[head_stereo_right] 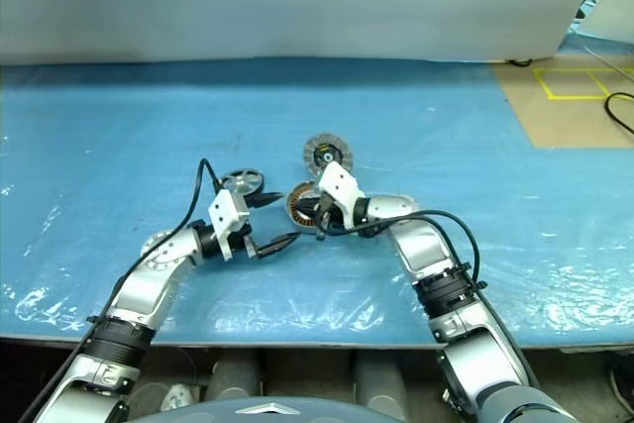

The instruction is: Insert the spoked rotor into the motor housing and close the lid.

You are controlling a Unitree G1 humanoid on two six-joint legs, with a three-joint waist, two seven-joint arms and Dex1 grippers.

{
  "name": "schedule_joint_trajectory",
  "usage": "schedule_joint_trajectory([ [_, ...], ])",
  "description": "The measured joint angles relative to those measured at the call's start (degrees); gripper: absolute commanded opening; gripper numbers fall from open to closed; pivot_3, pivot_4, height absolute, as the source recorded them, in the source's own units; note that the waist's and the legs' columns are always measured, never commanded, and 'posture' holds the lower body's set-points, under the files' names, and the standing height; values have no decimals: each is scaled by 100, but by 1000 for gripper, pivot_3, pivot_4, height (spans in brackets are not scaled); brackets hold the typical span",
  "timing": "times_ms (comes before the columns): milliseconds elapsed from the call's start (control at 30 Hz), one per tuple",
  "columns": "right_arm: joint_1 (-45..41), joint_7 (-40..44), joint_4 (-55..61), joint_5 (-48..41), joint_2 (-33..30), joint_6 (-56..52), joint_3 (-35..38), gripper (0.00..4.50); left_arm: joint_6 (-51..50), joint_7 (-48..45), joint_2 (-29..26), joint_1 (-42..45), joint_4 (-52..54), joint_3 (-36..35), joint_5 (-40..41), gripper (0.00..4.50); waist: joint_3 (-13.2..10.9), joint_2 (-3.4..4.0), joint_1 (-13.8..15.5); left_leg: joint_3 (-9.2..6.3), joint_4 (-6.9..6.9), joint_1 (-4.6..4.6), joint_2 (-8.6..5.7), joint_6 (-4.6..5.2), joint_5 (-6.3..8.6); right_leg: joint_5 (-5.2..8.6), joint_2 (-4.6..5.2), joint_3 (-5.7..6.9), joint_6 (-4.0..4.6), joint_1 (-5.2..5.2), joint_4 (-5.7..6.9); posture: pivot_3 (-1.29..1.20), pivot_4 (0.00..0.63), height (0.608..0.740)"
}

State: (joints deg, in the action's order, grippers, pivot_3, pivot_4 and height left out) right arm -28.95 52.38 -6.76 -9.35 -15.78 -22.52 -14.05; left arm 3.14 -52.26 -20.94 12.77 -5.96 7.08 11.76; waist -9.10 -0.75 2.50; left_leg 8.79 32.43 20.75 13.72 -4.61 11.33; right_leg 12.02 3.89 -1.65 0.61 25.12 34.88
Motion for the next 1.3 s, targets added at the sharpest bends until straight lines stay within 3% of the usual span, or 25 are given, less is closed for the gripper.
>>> schedule_joint_trajectory([
  [200, -147, -21, 18, -91, -69, 6, 197, 12, -3, -1, -45, 45, -1, -49, 63, 4500, 0, 0, 0, 0, 0, 0, 0, -1, 0, 0, 0, 1, -1, 0, -1, 0, 150, 740],
  [700, 49, 277, 119, 135, -467, 307, -92, 12, -243, -146, -340, 342, -2, -230, 299, 4500, 0, 0, 6, -1, 1, 0, -1, -1, 0, -1, 0, 2, -1, 0, 1, 0, 150, 740],
  [1033, 143, 415, 626, 11, -761, 275, -37, 12, -818, -755, -825, 1134, -419, -357, 624, 4500, 0, 0, 14, 0, 3, -2, -2, -1, -1, -1, -1, 2, -1, -1, 4, 0, 150, 740],
  [1300, 222, 137, 811, 4, -726, 277, 51, 12, -1128, -1526, -1395, 2188, -1632, -406, 586, 4500, 0, 0, 14, -1, 5, -6, -4, -2, -2, -1, -2, 2, -1, -2, 10, 0, 150, 740],
])
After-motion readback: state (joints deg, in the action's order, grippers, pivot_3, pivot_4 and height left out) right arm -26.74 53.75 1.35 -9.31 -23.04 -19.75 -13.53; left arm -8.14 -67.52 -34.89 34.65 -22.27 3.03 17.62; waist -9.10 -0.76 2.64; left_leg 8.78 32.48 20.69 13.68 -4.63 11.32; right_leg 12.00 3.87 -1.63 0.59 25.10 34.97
